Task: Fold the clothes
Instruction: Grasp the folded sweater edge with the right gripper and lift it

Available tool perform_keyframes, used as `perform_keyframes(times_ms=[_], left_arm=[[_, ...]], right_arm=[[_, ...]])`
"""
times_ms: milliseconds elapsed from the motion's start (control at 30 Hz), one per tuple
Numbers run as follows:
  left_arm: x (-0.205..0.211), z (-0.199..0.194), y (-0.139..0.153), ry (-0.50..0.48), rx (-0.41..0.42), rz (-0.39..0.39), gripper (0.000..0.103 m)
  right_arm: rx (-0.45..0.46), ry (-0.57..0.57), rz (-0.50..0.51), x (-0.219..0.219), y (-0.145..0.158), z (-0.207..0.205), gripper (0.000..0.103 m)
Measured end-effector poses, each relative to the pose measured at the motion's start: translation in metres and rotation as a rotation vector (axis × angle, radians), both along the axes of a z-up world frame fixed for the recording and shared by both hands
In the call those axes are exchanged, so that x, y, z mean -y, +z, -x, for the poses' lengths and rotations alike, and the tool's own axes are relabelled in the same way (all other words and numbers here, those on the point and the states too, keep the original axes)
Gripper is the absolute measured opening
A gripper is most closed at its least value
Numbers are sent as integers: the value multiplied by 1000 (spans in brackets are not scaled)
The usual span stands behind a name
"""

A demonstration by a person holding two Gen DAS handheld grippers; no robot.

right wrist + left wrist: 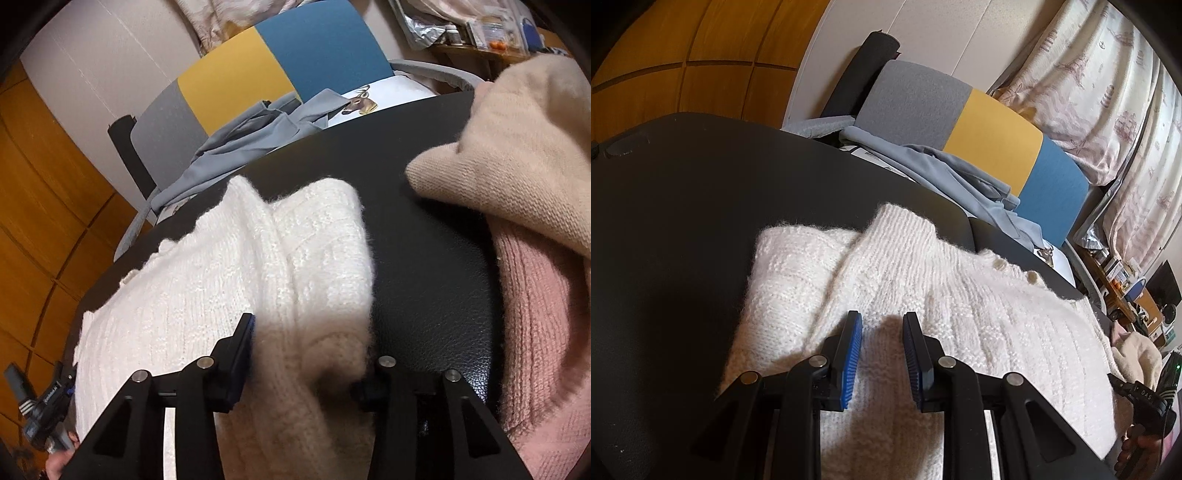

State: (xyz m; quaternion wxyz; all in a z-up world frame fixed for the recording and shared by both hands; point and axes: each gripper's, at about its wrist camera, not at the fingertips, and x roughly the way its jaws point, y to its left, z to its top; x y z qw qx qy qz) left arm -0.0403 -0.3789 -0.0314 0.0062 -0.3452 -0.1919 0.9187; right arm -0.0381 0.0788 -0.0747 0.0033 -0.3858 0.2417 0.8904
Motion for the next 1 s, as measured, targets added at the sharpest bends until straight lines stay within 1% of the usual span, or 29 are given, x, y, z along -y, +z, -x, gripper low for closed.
perform_keyframes(times_ms=[67, 100, 133, 167, 200, 233, 367, 567, 600, 633, 700, 733, 767, 800, 833, 867, 933, 967, 1000], left_arm=[[-7, 0, 4, -1, 19, 49, 23], [-14, -1, 7, -9, 31, 90, 23], [-23, -4, 12, -25, 36, 130, 23], [-32, -9, 16, -44, 32, 156, 23], [-41, -14, 20, -70, 28, 163, 23], [-52, -18, 21, -101, 24, 148, 23], [-96, -34, 26, -224, 6, 89, 23], [-162, -57, 33, -409, -20, -1, 23], [-176, -61, 30, -449, -20, 10, 23], [-190, -64, 24, -483, -14, 38, 23], [-208, -68, 7, -529, 13, 77, 23], [-214, -72, -1, -550, 7, 112, 22], [-219, -79, -3, -561, -41, 158, 23], [-222, -83, -4, -568, -63, 185, 23], [-223, -82, -3, -572, -59, 191, 23], [-221, -80, -1, -579, -51, 180, 23], [-210, -75, 6, -592, -30, 121, 23], [-200, -75, 10, -581, -27, 94, 23], [-189, -76, 16, -545, -42, 82, 23]], right_arm=[[14, 14, -29, 3, 4, 1, 44], [17, 14, -35, 4, 7, 0, 33], [21, 13, -40, 4, 10, -2, 27], [19, 2, -24, 3, 13, -6, 25], [14, -14, 3, 0, 15, -10, 23], [6, -27, 28, -3, 18, -16, 21], [-24, -45, 48, -13, 31, -47, 20], [-26, -104, 111, -35, 35, -83, 20], [-26, -113, 118, -37, 34, -88, 20], [-26, -122, 123, -39, 34, -91, 20], [-26, -132, 130, -41, 32, -96, 20], [-26, -137, 134, -42, 32, -99, 20], [-25, -140, 135, -42, 31, -100, 20], [-22, -143, 132, -42, 31, -101, 20], [-21, -145, 132, -41, 31, -101, 20], [-19, -146, 134, -41, 31, -101, 20], [-19, -151, 148, -39, 35, -101, 20], [-23, -153, 162, -39, 38, -100, 19], [-30, -152, 182, -38, 44, -100, 19]])
